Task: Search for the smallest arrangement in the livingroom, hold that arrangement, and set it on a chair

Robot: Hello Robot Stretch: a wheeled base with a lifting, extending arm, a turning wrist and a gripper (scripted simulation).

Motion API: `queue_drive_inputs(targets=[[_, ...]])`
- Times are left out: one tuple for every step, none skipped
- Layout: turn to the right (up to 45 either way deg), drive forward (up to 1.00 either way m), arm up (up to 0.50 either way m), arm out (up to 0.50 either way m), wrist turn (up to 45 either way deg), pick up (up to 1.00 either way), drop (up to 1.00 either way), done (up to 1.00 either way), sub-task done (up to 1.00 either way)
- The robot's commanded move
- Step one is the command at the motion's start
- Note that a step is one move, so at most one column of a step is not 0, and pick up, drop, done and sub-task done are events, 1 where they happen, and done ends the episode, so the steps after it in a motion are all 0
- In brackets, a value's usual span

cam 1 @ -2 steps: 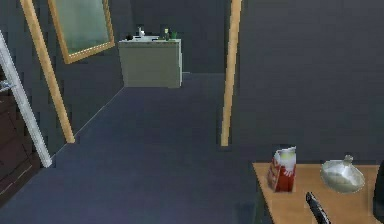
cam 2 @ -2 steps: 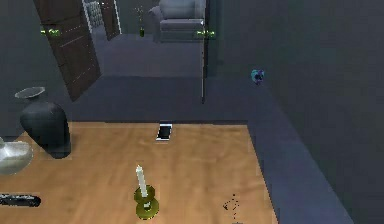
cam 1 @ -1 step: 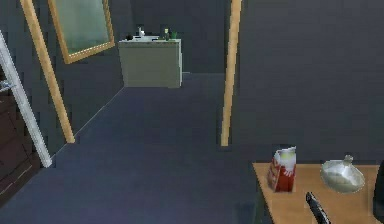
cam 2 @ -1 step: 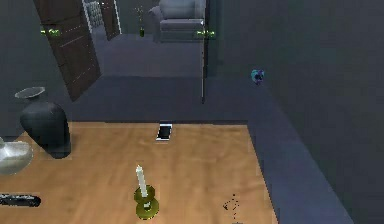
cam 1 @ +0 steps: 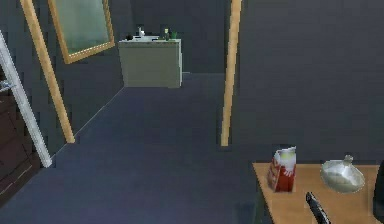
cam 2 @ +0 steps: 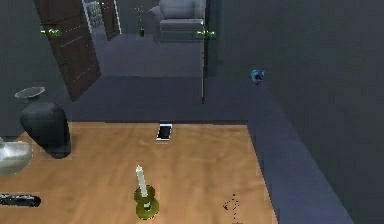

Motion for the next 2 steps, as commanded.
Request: queue_drive_inputs(targets=[[0.0, 0.0, 0.1, 0.0, 0.0, 0.0, 0.0, 0.0, 0.0], [0.0, 0.0, 0.0, -0.08, 0.0, 0.0, 0.0, 0.0, 0.0]])
